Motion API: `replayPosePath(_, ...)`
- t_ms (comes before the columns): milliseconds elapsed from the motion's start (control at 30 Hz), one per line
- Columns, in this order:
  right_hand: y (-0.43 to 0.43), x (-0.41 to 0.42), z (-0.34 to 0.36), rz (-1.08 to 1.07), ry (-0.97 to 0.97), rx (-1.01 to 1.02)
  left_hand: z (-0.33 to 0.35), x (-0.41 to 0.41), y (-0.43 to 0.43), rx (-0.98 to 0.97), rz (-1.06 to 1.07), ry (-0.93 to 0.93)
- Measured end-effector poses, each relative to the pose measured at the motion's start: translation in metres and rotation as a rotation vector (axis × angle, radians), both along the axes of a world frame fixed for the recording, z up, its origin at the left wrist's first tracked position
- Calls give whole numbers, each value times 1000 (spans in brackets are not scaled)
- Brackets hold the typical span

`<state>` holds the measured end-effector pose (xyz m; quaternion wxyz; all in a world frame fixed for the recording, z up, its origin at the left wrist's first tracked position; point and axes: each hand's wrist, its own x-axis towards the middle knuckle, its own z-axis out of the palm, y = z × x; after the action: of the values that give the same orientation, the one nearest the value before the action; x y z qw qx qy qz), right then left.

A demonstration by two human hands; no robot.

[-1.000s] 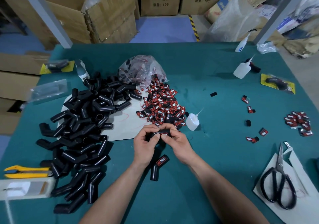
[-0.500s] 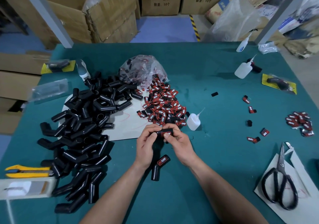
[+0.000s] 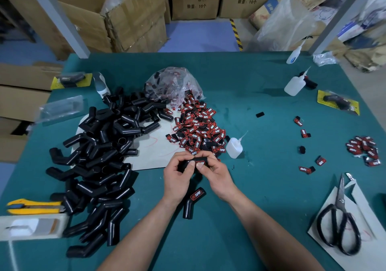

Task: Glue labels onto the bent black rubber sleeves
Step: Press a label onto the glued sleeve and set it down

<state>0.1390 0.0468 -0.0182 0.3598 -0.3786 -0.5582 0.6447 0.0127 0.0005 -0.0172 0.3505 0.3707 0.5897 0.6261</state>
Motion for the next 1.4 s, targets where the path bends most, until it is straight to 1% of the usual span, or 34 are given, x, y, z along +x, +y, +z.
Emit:
replayPosePath(900, 0, 1, -1, -14, 3, 3, 1, 0, 0, -4, -7, 4)
replayPosePath(967, 1, 1, -1, -18, -2, 1, -1, -1, 1, -7, -20, -16)
replayPosePath(1133, -1, 1, 2, -32, 9, -12, -3, -5, -2, 20, -54, -147)
replayPosePath(1267, 0, 1, -1, -29, 25, -4, -3, -3, -2, 1, -69, -62)
replayPosePath(1400, -1, 1, -2, -26, 15, 2, -5, -1, 0, -3, -39, -28)
